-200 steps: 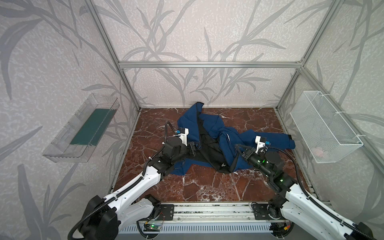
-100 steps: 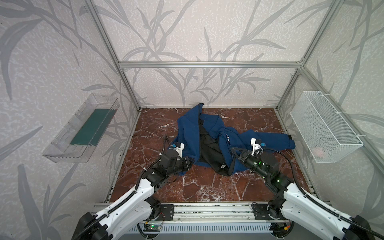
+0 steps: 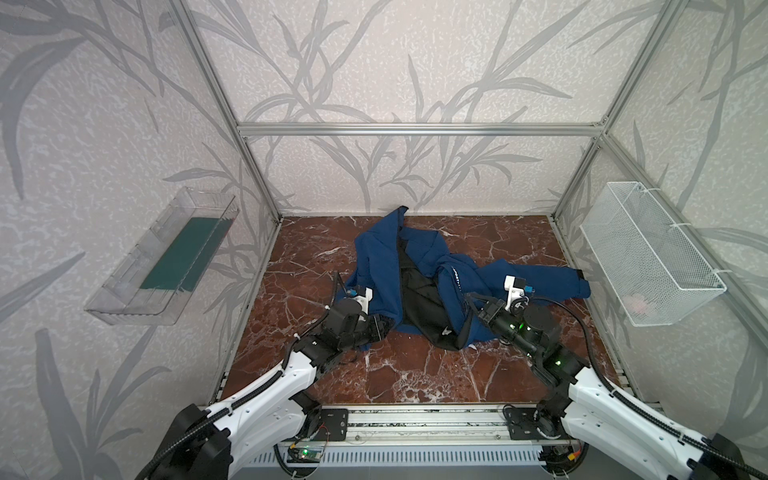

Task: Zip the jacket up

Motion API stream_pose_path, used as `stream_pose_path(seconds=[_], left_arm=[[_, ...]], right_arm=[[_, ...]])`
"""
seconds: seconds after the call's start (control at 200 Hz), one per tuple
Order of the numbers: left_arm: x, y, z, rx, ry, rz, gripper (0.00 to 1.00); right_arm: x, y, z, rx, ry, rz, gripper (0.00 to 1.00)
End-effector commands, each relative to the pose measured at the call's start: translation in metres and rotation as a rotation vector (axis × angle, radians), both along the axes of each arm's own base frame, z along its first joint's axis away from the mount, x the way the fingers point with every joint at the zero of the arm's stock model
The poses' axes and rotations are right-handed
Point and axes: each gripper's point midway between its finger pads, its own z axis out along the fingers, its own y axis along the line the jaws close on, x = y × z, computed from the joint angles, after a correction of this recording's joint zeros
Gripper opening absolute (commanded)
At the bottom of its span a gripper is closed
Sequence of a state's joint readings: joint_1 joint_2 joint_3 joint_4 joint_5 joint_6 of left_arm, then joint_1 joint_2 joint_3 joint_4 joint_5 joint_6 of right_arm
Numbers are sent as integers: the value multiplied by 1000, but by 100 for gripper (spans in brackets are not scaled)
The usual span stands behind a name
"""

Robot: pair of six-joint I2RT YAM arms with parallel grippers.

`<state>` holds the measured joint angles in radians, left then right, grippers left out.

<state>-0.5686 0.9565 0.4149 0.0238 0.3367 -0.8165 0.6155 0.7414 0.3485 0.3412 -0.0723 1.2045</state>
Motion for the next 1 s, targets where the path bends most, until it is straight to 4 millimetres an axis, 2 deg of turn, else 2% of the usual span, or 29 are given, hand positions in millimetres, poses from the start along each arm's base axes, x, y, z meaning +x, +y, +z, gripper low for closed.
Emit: stream_pose_path(seconds=[0.0,0.105,0.345,0.465,0.56,0.625,0.685,0.72,0.815,0.86,0.995], left_arm=[[8,-12,23,-60,-53,-23,28],[8,-16,23,-63,-52,-39,31],[4,-19,7,20,-16,-70,40],[1,-20,-4,80,10,-89,44],[-2,-22,-14,89,38,-95,45],[-1,-24,-16,74,42,-92,35],[2,-24,-14,71,37,-81,8],[3,-23,-13,70,29,-74,1],[6,-21,-6,66,8,-53,0],[7,-19,-2,65,-5,-43,0],[5,-12,2,83,-27,-23,0]], right_arm=[[1,-2,16,37,-51,-16,0],[1,-2,17,40,-52,-16,0],[0,-3,13,37,-38,-18,0],[-2,-4,4,22,-6,-18,0],[-7,-7,-12,9,42,-19,0],[-14,-13,-24,-6,78,-24,0],[-21,-22,-37,-23,119,-44,0],[-26,-27,-42,-25,133,-56,0],[-42,-44,-58,-47,186,-88,0],[-49,-52,-66,-58,212,-104,7],[-64,-66,-83,-61,251,-126,16]])
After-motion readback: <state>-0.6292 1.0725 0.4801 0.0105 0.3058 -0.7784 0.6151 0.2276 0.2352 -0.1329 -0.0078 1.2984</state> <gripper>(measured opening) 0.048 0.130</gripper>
